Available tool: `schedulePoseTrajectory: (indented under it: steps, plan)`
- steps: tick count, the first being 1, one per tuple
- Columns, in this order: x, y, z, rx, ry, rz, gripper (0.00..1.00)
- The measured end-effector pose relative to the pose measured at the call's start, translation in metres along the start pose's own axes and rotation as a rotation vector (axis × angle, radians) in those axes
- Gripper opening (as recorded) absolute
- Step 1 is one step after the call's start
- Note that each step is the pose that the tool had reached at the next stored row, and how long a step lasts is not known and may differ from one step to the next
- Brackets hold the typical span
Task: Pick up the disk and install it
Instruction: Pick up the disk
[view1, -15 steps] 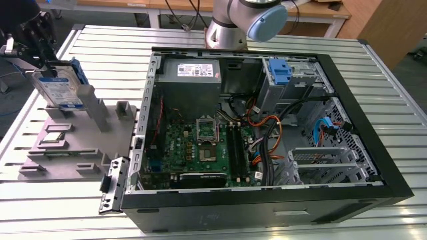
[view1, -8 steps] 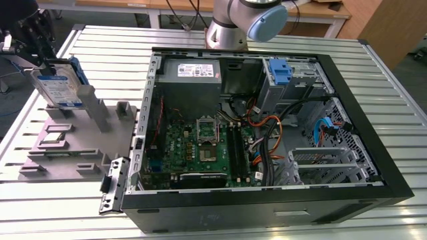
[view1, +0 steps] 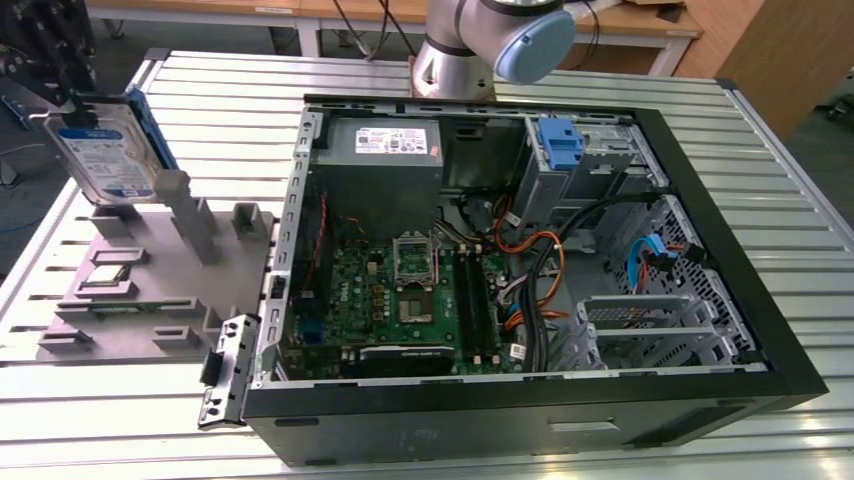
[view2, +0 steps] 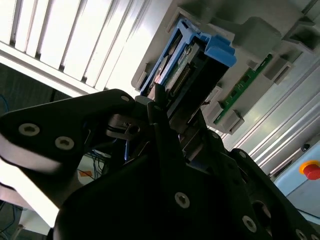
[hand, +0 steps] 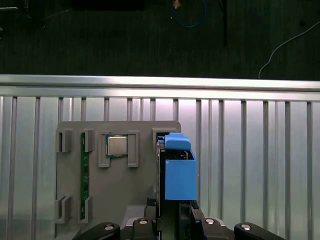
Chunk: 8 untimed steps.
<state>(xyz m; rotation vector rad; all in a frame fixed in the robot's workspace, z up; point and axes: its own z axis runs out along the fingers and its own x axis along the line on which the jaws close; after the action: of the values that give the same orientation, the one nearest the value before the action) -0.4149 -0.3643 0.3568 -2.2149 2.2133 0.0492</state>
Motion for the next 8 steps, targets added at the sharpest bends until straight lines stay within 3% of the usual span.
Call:
schedulePoseTrajectory:
  steps: [4,8]
  plan:
    - [-0.0003,0.0002,-0.0118,-0.0002,0.0000,0.000,0.35]
    - [-0.0003,0.0002,-0.0121,0.0001,0.0000,0.000,0.35]
